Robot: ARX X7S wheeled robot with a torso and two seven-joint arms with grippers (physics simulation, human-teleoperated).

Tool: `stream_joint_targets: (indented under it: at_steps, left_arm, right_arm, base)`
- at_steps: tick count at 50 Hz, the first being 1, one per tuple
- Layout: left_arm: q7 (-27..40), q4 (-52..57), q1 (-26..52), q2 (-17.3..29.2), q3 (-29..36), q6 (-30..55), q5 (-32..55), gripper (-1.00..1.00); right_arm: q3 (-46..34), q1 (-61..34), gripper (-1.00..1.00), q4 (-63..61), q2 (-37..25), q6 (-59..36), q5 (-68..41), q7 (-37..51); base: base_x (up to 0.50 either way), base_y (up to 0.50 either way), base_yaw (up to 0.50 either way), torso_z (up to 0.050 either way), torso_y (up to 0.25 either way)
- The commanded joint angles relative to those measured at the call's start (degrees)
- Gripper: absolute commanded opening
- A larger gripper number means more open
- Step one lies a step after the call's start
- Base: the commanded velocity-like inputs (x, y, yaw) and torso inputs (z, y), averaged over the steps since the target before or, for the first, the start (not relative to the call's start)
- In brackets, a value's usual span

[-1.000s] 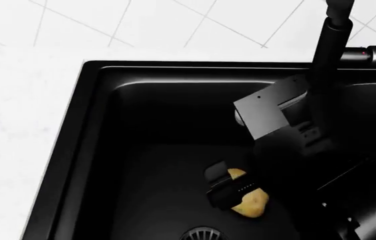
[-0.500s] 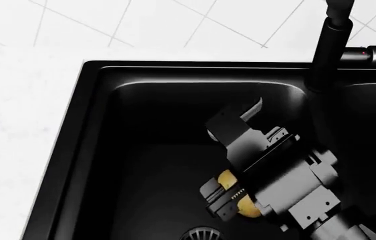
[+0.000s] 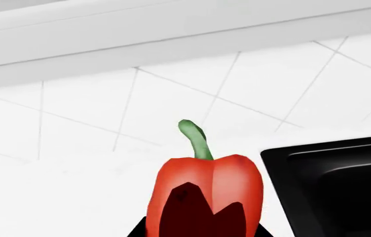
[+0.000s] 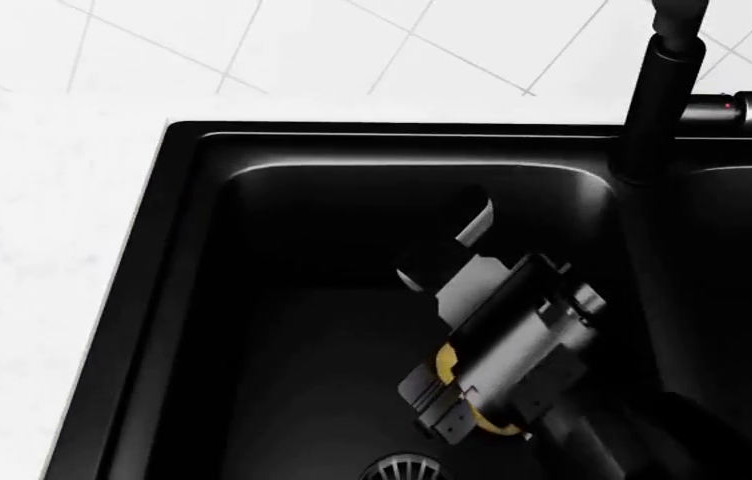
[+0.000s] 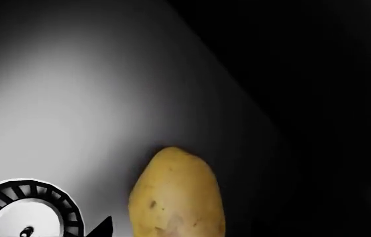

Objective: Pick the vegetables from the sink and place them on the cutting board.

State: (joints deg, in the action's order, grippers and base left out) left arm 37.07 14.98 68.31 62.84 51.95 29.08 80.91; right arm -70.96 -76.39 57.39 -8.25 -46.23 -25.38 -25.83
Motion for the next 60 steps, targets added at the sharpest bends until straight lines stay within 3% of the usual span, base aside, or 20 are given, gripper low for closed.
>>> stream_joint_targets:
  at_steps: [1,18,40,41,53,54,57,60]
  left_arm:
    - [-0.23,-0.66,-0.47,-1.85,0.06,-3.11,-0.15,-1.00]
    - [-2.19,-0.13,-1.63,0.65,-0.30,-4.05,-0.63,-1.00]
    - [-0.69,-0.43,-2.01,0.59,-0.88,-3.92,1.29,-1.00]
    - [-0.52,-0.43,-2.04,0.59,-0.91,-3.94,1.34,-1.00]
    - [-0.96,-0.47,-2.12,0.55,-1.04,-3.90,1.47,-1.00]
    - [-1.00,-0.48,-2.13,0.55,-1.05,-3.91,1.48,-1.00]
    - [-1.03,-0.50,-2.23,0.54,-1.13,-4.03,1.59,-1.00]
    - [-1.15,-0.50,-2.36,0.54,-1.22,-4.26,1.59,-1.00]
  right_arm:
    - [-2.22,-1.61,1.00,16.87,6.45,8.95,3.20,-6.55]
    - [3.65,-0.56,1.00,17.53,6.02,7.59,8.24,-8.75]
    - [13.23,0.18,1.00,17.58,6.73,7.95,19.86,-9.15]
    - [14.21,0.21,-1.00,17.58,6.67,9.09,20.00,-7.48]
    - [15.56,-1.51,-1.00,16.25,7.32,9.80,21.90,-8.61]
    - [15.50,-1.11,-1.00,13.58,6.57,8.11,21.86,-8.57]
    - [15.40,3.17,-1.00,-11.54,-0.65,-7.21,21.05,-8.66]
    - [17.19,4.72,-1.00,-22.50,-3.21,-14.97,19.62,-8.05]
  base:
    - [0.00,0.00,0.00,0.000,0.000]
    - [0.00,0.00,0.00,0.000,0.001]
    - [0.00,0.00,0.00,0.000,-0.137]
    - [0.00,0.00,0.00,0.000,0.000]
    - [0.00,0.00,0.00,0.000,0.000]
    - [0.00,0.00,0.00,0.000,0.000]
    - [0.00,0.00,0.00,0.000,0.000]
    - [0.00,0.00,0.00,0.000,0.000]
